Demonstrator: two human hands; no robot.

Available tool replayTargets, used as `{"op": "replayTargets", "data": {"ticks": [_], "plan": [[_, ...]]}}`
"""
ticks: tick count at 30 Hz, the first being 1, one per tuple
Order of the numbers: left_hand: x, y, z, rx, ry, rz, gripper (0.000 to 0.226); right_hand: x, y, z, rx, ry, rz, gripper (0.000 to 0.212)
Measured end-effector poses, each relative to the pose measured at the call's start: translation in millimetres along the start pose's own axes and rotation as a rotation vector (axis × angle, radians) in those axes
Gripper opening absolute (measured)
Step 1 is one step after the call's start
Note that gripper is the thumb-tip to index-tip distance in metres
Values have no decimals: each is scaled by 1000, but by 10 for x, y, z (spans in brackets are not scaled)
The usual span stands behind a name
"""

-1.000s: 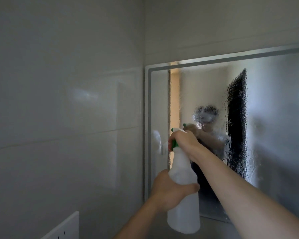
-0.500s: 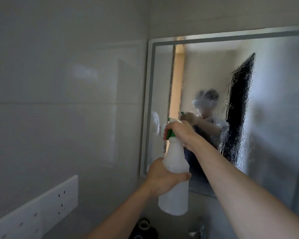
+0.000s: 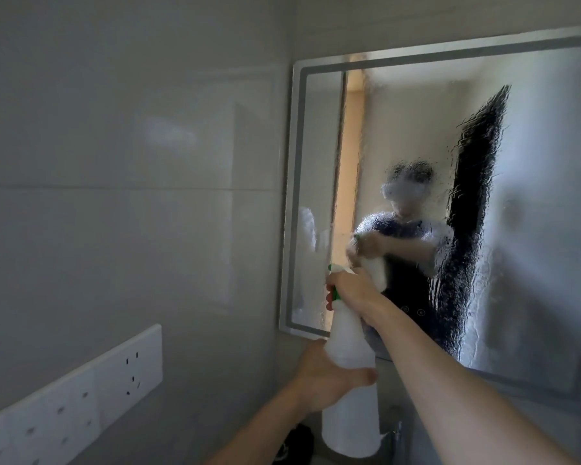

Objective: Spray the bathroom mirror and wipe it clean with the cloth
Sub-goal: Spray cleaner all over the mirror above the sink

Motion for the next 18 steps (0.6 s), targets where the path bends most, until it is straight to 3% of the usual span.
{"op": "replayTargets", "data": {"ticks": [3, 7, 9, 13, 18], "plan": [[-14, -96, 4, -21, 0, -5, 37, 11, 118, 14, -16, 34, 8, 26], [-8, -150, -15, -28, 23, -2, 43, -44, 182, 56, -4, -43, 15, 30], [-35, -236, 26, -35, 20, -8, 51, -117, 265, 66, -27, -34, 14, 16], [-122, -540, 177, -49, 7, -43, 49, -198, 538, 120, -122, 35, 9, 13], [-105, -703, 278, 95, 20, -98, 88, -299, 752, 23, -69, -8, 7, 16]]}}
Point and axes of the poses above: each hand's wrist, its own x-axis towards the middle knuckle, its own z-axis out of the palm, y = z × x, the point moved 6 cm from there along x, towards the middle knuckle, and after that the axes turned 2 degrees about y, right-handed, at the moved point
